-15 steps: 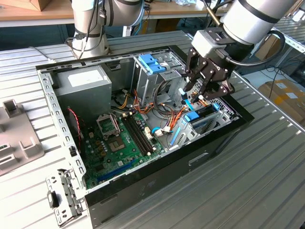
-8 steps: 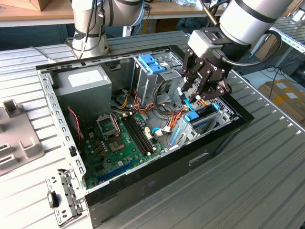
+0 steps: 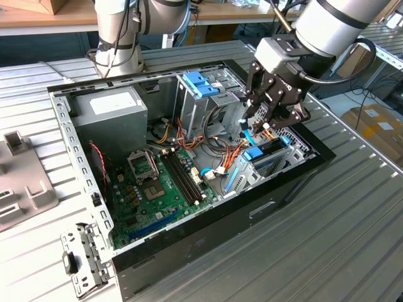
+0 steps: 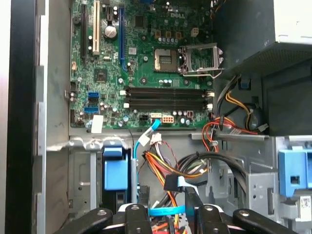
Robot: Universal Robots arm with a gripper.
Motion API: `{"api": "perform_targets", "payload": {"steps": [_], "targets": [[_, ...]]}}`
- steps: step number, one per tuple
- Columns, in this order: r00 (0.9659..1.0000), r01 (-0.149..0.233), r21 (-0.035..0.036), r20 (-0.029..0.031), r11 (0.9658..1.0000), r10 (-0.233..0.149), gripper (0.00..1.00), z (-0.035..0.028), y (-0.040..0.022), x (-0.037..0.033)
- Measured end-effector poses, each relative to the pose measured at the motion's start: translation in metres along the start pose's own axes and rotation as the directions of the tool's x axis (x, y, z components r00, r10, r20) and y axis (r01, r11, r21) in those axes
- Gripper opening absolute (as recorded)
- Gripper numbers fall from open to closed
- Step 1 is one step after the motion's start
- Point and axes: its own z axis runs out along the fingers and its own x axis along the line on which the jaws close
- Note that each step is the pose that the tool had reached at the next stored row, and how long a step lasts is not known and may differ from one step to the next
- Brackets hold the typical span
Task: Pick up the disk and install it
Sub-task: 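Insert the second disk wire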
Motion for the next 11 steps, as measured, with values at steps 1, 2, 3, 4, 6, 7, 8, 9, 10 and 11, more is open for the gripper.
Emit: {"api": "perform_targets", "payload": {"steps": [1,2,3,4,6,7,8,9,10,11], "targets": [[1.0000,0.000,-0.0008,0.0001,1.0000,0.000,0.42,-0.0002,-0.0032,-0.0001],[1.0000,0.000,-0.0025,0.0001,1.0000,0.000,0.42,-0.0006,-0.0097,-0.0003],[1.0000,0.000,-0.0036,-0.0001,1.0000,0.000,0.42,-0.0009,-0.0148,-0.0009],[1.0000,-0.001,-0.0041,0.0000,1.0000,0.001,0.42,-0.0010,-0.0170,-0.0011],[1.0000,-0.001,-0.0052,0.0001,1.0000,0.001,0.42,-0.0012,-0.0212,-0.0012],[1.0000,-0.001,-0.0056,0.0000,1.0000,0.001,0.42,-0.0014,-0.0224,-0.0013],[1.0000,-0.001,-0.0056,0.0000,1.0000,0.001,0.42,-0.0014,-0.0225,-0.0011],[1.0000,-0.001,-0.0056,0.0000,1.0000,0.001,0.42,-0.0015,-0.0226,-0.0003],[1.0000,-0.001,-0.0056,0.0001,1.0000,0.001,0.42,-0.0016,-0.0226,0.0005],[1.0000,-0.001,-0.0056,0.0001,1.0000,0.001,0.42,-0.0022,-0.0226,0.0013]]}}
